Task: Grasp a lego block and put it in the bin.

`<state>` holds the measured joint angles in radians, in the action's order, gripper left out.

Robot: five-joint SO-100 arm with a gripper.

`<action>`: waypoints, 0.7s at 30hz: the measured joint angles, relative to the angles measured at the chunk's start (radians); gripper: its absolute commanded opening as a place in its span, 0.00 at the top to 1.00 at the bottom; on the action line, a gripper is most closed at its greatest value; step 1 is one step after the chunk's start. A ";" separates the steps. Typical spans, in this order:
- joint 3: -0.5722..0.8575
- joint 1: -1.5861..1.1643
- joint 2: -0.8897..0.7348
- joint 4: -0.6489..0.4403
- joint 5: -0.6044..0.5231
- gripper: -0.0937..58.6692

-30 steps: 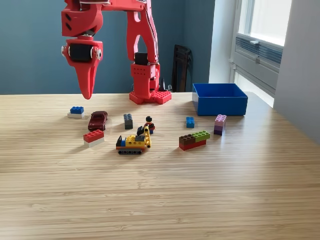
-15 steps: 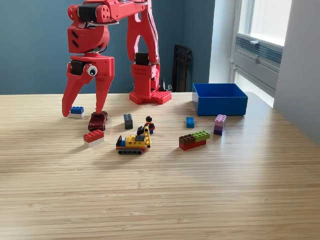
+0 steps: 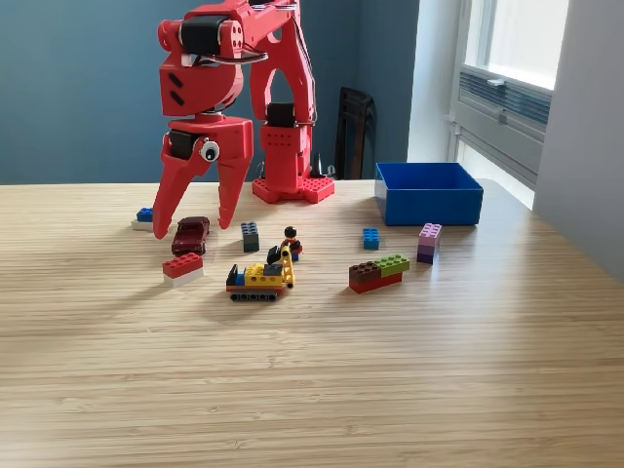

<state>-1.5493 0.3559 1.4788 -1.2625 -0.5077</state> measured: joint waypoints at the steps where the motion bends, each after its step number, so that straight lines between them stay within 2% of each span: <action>1: 0.000 0.002 0.000 0.000 0.000 0.34; 10: 0.000 0.034 -0.006 0.009 0.000 0.33; 21: 0.091 0.060 -0.204 0.009 0.018 0.35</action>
<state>-1.4588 0.4157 1.2747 -1.2533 -0.4893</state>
